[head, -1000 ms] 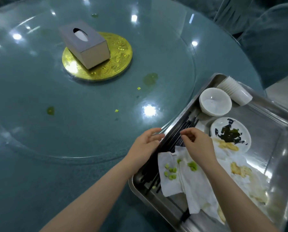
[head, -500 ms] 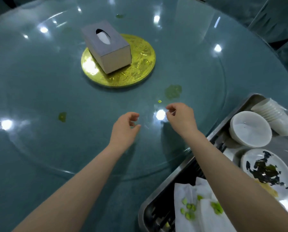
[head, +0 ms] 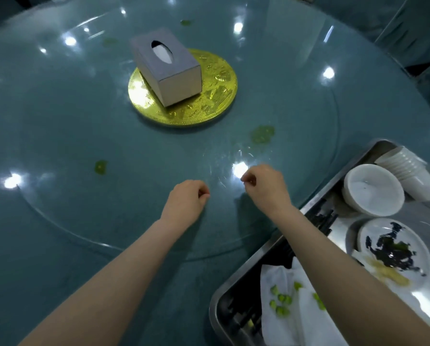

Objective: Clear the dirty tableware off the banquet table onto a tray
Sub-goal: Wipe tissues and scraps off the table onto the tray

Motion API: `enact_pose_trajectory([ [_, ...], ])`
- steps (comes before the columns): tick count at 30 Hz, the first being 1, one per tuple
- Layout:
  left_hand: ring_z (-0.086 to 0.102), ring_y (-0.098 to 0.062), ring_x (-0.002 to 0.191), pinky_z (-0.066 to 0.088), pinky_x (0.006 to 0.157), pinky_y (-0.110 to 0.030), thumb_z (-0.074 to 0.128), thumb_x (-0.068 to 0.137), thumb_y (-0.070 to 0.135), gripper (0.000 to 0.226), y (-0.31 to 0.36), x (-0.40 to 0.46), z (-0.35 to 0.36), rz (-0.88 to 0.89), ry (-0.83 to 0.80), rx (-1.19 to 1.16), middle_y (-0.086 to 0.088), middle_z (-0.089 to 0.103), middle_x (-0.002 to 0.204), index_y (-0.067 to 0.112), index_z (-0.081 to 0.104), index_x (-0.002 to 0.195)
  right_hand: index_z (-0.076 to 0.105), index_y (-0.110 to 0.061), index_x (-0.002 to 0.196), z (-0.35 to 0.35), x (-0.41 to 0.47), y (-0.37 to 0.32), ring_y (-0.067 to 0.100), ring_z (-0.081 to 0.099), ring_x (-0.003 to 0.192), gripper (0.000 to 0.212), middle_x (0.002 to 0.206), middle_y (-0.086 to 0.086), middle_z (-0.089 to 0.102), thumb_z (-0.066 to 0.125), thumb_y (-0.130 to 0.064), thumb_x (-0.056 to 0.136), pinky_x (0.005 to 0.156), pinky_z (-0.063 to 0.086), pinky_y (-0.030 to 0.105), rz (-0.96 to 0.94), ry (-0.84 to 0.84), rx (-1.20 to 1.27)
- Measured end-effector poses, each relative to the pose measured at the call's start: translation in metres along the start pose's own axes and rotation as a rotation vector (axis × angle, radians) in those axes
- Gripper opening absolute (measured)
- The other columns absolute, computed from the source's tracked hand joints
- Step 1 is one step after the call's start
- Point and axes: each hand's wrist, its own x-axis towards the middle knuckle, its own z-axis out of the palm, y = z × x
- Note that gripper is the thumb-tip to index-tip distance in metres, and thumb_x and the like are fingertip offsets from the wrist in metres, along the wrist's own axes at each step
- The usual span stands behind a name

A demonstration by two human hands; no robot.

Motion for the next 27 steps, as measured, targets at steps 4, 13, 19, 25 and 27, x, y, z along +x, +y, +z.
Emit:
enact_pose_trajectory([
  [4,0.053,-0.005,0.069,0.034,0.065,-0.004,0.067,0.084,0.016,0.003,0.022,-0.039,0.002,0.042,0.029,-0.174,0.010,0.063,0.078,0.017,0.070,0.084,0.069,-0.023,0.082,-0.028,-0.087,0.021,0.007,0.057,0.071,0.017,0.078,-0.011,0.061,0.070,-0.007,0.079,0.070,0.038,0.008,0.122,0.185,0.189],
  [13,0.055,0.020,0.068,0.039,0.064,0.002,0.067,0.082,0.012,0.017,0.084,-0.124,0.043,0.182,-0.324,-0.370,0.023,0.060,0.072,0.029,0.067,0.080,0.065,-0.038,0.083,-0.056,-0.231,0.067,-0.008,0.059,0.071,0.024,0.077,-0.020,0.066,0.073,-0.015,0.081,0.060,0.038,0.008,0.411,0.181,0.286],
  [19,0.062,0.004,0.082,0.046,0.076,-0.003,0.058,0.083,0.003,0.029,0.082,-0.131,0.048,0.189,-0.356,-0.410,0.015,0.065,0.090,0.026,0.066,0.099,0.069,-0.032,0.085,-0.057,-0.239,0.070,-0.003,0.059,0.074,0.020,0.080,-0.017,0.066,0.069,-0.012,0.084,0.059,0.037,0.008,0.432,0.159,0.251],
  [25,0.064,0.000,0.083,0.042,0.075,-0.001,0.059,0.082,-0.002,0.027,0.046,-0.112,0.015,0.065,-0.142,-0.423,0.010,0.069,0.090,0.017,0.067,0.099,0.068,-0.034,0.087,-0.044,-0.187,0.035,-0.007,0.056,0.075,0.016,0.087,-0.017,0.064,0.065,-0.018,0.087,0.064,0.039,-0.001,0.272,0.157,0.271],
  [27,0.066,-0.007,0.086,0.044,0.077,-0.003,0.058,0.082,-0.005,0.027,0.031,-0.105,0.002,0.026,-0.096,-0.453,0.004,0.071,0.092,0.016,0.067,0.097,0.072,-0.027,0.092,-0.036,-0.160,0.016,-0.005,0.056,0.074,0.013,0.088,-0.015,0.064,0.064,-0.017,0.087,0.068,0.036,-0.003,0.194,0.134,0.255],
])
